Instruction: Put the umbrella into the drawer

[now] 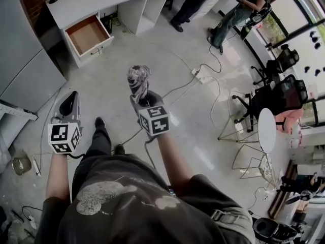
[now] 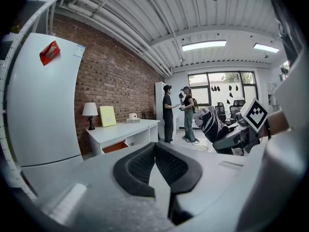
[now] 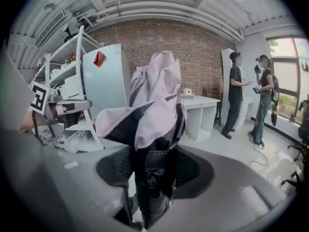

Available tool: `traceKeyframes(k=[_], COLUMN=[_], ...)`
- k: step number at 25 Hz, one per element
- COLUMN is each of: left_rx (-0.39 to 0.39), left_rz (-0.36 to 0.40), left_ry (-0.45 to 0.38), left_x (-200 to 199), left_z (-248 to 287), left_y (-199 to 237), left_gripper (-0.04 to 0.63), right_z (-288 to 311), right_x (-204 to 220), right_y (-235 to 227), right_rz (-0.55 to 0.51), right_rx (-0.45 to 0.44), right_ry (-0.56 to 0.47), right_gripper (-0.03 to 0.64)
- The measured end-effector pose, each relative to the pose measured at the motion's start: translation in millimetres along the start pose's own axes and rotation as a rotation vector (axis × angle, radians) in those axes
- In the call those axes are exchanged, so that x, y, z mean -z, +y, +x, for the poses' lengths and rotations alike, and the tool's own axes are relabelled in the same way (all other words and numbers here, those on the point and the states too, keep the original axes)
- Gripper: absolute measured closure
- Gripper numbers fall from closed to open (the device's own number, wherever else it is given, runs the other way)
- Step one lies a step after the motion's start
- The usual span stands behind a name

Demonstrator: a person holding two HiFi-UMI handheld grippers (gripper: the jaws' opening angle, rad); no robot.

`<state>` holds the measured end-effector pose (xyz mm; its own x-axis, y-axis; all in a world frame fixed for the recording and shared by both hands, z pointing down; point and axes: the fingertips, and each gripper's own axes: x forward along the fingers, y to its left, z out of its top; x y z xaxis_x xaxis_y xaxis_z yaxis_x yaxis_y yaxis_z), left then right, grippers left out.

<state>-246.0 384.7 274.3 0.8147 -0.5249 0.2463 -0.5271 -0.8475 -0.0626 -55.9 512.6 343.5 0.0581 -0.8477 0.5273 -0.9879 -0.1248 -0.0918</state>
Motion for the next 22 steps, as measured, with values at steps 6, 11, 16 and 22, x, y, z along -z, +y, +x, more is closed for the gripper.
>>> traceKeyframes(k=[6,11,16,22], left_rx=[-0.002,0.009,0.039,0.059], left_rz=[-0.021,-0.054,-0.073,-0.065], left_ry=[0.005,0.014,0.04,0.038], left_x=[8,12,12,-3], left_z=[14,50,113,201], left_y=[20,38,62,104], left_gripper=[0.584,0.584,0.584,0.584], right_z=[24,56,105,171], right_x=[-9,-19,-43,-92], right_y=[-1,-12,-37,-78], right_rz=[0.015,0.009,0.001,0.008], right_rx=[0.008,0.005,0.012,0.041], right_ry=[0.009,0.042,0.064,0.054], right_gripper=[0.402,0.401,0.401,0.401])
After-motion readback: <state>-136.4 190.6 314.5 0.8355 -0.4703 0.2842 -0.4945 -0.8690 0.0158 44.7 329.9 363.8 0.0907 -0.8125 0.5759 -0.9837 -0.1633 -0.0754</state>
